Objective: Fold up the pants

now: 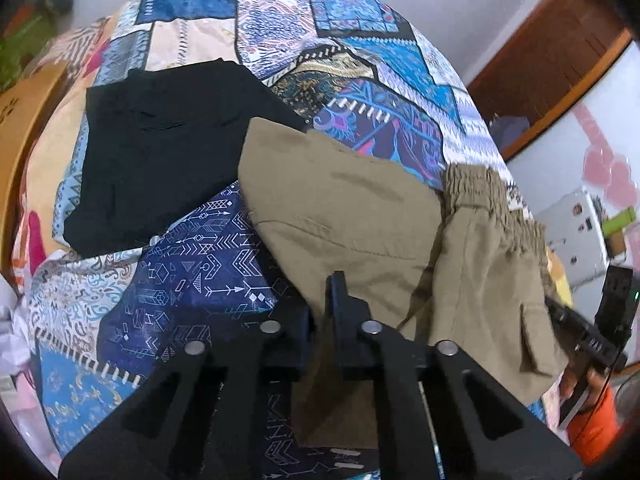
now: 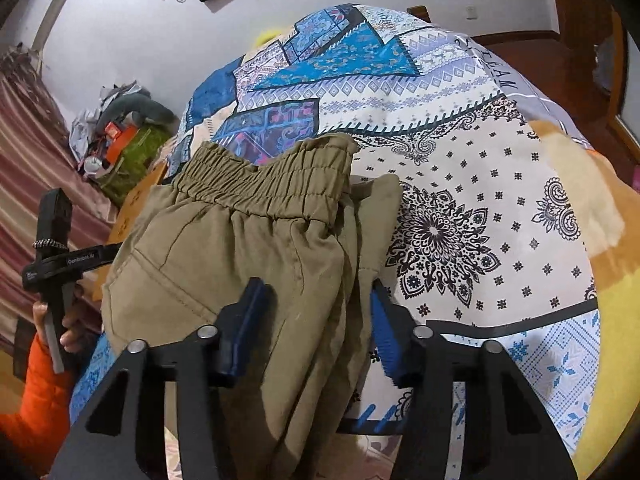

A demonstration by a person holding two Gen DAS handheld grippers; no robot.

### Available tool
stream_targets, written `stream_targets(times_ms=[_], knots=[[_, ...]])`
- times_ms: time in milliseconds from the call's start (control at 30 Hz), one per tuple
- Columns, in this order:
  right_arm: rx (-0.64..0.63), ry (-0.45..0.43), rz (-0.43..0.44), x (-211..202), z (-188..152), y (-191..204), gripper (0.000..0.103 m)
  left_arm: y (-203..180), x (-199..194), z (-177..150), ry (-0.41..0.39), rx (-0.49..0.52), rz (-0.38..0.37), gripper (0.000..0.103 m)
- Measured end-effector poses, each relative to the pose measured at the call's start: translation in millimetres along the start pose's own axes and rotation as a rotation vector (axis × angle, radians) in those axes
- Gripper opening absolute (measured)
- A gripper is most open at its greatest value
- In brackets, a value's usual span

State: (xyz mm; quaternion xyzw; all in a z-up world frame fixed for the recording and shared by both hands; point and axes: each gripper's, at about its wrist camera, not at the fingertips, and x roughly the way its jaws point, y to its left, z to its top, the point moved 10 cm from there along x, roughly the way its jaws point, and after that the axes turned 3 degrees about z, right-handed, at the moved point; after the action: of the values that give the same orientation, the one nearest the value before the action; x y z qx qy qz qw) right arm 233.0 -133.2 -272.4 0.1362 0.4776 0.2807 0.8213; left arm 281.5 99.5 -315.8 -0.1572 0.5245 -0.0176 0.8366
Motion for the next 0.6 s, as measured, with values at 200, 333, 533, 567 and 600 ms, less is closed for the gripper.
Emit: stream_targets(times_ms=[200,333,533,567,600], knots=[[-0.064,-0.028,-0.032,-10.2,11.7,8.4,0.014,-3.0,-21.8,6.9,-0.082,0.028,0.036,0.003],[-0.124,-0.045,-0.047,-15.5,27.8,19.4,0.01,-9.0,-45.9,16.2,-0.154,0.074,0.062,0.003],[-0.256,-0.095,-0.049,-19.2,61.7,58.0,0.009,-6.9,-80.9,33.9,-0.246,0.15,0.134,0.002],[-0.275,-0.104,-0.048,-18.3,68.0,63.6,0.009,-5.1,-85.6,37.6,-0.261,0.15,0.143,0.002],[-0.289,-0.112,-0.045,-17.5,74.0,69.2,0.009,-2.2,-91.9,42.0,-0.276,0.149,0.148,0.002]])
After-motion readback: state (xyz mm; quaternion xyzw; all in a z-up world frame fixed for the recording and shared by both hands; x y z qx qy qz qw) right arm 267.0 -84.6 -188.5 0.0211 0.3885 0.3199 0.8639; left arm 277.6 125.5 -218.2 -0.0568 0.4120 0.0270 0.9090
